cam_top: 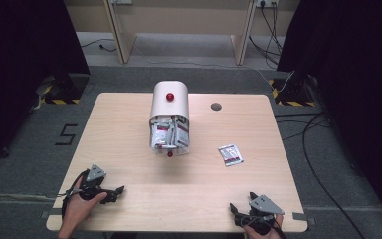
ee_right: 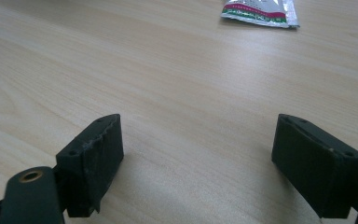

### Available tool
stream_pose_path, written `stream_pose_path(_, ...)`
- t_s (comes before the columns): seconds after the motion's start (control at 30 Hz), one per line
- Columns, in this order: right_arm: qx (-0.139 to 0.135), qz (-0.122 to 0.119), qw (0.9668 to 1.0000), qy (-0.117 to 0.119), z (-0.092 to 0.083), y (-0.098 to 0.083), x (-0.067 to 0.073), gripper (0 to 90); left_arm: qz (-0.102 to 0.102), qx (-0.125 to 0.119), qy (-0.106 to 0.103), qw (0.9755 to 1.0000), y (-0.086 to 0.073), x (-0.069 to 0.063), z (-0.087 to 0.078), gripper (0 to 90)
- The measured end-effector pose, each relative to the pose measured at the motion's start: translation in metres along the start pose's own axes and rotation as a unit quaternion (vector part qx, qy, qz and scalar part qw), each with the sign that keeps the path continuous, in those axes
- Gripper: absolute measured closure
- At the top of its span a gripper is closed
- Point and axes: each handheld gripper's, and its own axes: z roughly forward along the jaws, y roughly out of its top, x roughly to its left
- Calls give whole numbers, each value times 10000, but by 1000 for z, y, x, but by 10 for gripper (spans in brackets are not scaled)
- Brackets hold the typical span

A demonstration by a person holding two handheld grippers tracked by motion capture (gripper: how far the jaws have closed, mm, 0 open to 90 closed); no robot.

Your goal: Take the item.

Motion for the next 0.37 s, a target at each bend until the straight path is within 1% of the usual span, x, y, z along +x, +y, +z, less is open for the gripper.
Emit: stream_pose_path(0.37,-40,0,10000,28,0,-1,0,174,-1,0,-1,10000,0,0,0,0)
